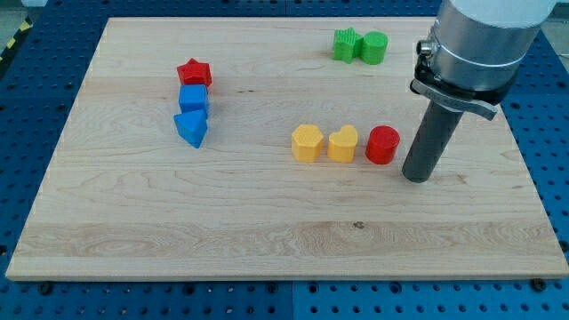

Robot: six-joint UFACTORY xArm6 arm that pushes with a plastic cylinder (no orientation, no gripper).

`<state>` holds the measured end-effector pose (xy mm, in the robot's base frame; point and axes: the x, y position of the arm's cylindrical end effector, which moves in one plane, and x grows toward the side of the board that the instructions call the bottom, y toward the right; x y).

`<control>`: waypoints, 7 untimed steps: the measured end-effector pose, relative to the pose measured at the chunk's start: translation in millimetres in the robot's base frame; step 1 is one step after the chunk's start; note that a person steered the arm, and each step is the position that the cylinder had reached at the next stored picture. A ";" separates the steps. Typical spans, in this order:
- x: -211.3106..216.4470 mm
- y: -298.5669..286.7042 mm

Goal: Push the red circle towards green star

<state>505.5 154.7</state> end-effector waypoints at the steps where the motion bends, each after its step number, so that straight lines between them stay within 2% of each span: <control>1: 3.4 -2.5; 7: -18.1 -33.7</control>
<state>487.3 121.0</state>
